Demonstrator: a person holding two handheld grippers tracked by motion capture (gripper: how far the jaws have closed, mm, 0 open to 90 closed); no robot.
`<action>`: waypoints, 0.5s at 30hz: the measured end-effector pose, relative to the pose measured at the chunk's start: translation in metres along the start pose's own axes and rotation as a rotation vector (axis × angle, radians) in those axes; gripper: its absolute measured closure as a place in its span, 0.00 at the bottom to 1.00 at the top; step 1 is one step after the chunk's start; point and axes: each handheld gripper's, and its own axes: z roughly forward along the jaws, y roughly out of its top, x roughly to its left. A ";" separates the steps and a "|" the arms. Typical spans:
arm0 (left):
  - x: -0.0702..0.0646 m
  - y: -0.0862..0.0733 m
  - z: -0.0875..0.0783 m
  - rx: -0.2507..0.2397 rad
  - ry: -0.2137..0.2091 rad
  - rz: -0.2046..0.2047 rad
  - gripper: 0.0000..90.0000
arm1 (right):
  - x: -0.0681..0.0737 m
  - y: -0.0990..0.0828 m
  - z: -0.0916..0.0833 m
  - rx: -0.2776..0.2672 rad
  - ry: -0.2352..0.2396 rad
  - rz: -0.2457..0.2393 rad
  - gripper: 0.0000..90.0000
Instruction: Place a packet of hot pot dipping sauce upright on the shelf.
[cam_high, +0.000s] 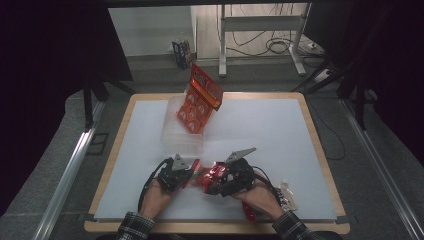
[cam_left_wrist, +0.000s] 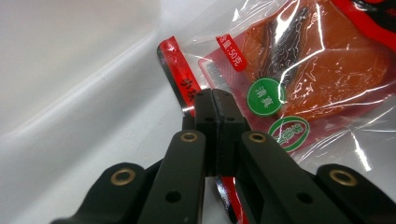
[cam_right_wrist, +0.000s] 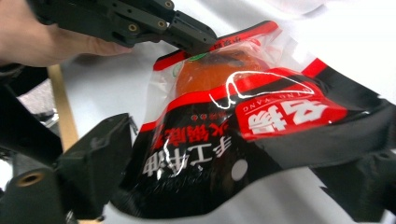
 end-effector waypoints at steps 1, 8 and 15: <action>0.000 0.000 0.000 0.000 0.000 -0.003 1.00 | 0.001 0.002 0.003 0.005 -0.012 -0.009 0.15; 0.000 -0.001 -0.001 0.006 -0.005 -0.013 1.00 | 0.005 0.013 0.015 0.013 -0.044 -0.011 0.28; 0.000 -0.003 -0.003 0.003 -0.010 -0.017 1.00 | 0.003 0.025 0.021 -0.018 -0.059 0.013 0.40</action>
